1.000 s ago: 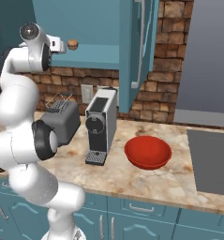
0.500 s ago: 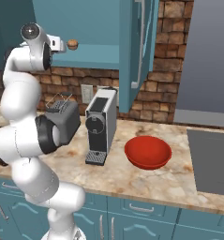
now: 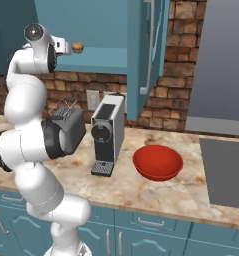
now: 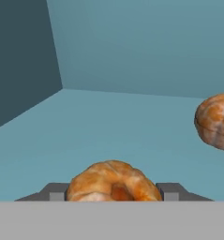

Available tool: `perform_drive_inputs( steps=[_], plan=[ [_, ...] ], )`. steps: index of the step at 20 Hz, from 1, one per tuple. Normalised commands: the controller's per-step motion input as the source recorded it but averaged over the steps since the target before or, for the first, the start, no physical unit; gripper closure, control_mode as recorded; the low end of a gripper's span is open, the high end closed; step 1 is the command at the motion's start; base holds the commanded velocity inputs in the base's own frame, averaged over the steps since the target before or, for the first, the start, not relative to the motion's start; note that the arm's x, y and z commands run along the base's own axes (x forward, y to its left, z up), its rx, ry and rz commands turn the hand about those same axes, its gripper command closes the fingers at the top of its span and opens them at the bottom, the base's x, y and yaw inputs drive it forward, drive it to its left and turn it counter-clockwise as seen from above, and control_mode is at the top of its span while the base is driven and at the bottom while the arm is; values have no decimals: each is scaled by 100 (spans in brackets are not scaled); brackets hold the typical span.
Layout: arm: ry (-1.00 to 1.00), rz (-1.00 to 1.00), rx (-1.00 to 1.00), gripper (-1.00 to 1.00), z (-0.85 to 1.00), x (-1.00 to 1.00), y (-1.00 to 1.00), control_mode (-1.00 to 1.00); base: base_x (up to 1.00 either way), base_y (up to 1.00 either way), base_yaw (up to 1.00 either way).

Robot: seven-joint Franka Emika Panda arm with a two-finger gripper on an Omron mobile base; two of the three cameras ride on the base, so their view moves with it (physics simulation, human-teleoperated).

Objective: Pick the tangerines from the cabinet and place them in one bowl. Pick the apple from the sink and place it in the other bowl.

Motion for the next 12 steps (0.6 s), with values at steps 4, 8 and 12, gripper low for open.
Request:
perform_drive_inputs(
  steps=[4, 8, 12],
  plan=[
    [0, 0, 0, 100, 0, 0, -1, -100, 0, 0, 0],
    [-2, 6, 0, 100, 0, -29, -38, -100, 0, 0, 0],
    [-9, 3, 0, 100, 0, -56, -58, -100, 0, 0, 0]
  ],
)
